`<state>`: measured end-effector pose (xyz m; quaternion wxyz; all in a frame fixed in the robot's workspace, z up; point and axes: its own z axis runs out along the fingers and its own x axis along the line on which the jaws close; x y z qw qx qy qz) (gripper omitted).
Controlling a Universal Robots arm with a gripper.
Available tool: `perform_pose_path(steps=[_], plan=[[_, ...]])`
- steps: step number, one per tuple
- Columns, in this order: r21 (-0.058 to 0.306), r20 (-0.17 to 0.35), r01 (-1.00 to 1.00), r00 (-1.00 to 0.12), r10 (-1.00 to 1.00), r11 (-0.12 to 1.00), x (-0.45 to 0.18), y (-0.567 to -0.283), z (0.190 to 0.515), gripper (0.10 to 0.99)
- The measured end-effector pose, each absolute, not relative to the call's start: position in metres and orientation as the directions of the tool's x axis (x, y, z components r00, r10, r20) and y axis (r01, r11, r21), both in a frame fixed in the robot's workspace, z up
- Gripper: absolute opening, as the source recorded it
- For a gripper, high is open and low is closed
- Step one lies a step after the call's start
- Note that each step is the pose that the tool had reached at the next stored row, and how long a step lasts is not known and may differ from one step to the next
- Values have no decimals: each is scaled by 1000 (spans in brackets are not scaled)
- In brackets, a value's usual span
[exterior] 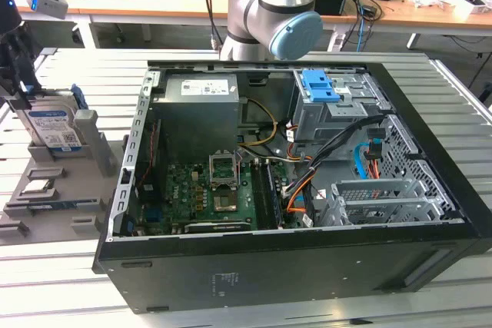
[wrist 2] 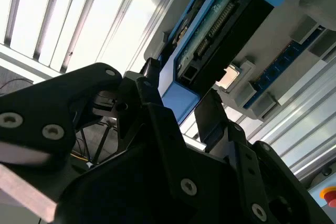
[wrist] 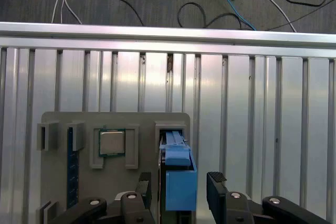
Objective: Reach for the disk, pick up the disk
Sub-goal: 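Pick up the disk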
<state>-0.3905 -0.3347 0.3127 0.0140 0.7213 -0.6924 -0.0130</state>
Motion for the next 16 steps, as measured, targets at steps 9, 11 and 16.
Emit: perform_pose_path(steps=[9, 11, 16], plan=[[38, 1, -997, 64, -998, -64, -390, -335, 292, 545], [38, 1, -997, 67, -998, -67, -390, -335, 289, 545], [38, 1, -997, 70, -998, -70, -390, -335, 287, 545]])
